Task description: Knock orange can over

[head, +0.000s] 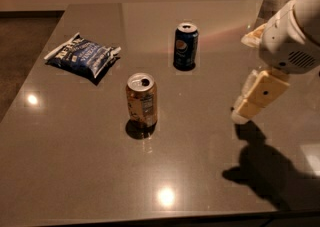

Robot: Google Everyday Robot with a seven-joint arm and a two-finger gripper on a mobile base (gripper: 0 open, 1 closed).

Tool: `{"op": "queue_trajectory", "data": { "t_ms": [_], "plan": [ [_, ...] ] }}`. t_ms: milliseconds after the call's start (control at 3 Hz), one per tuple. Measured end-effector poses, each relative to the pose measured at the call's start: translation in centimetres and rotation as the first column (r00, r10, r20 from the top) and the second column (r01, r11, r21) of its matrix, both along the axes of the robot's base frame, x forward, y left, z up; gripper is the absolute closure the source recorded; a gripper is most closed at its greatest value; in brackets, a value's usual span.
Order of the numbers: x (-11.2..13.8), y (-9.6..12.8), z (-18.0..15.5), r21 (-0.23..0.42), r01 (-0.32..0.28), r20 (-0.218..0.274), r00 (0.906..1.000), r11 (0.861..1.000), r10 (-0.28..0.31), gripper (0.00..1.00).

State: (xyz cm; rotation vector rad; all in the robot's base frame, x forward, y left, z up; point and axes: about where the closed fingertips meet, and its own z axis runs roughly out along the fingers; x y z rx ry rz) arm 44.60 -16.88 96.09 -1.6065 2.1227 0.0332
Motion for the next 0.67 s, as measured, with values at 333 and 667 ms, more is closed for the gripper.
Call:
{"op": "queue_trajectory", "data": {
  "t_ms": [333,667],
  "plan": [
    [0.6,2.2,-1.6,0.166,-0.001,0.019,0.9998,0.986,-0.002,0.00],
    [1.4,6.1,-2.1,0.355,-0.035,0.036,0.9991,0.934,0.023,0.00]
  ]
}}
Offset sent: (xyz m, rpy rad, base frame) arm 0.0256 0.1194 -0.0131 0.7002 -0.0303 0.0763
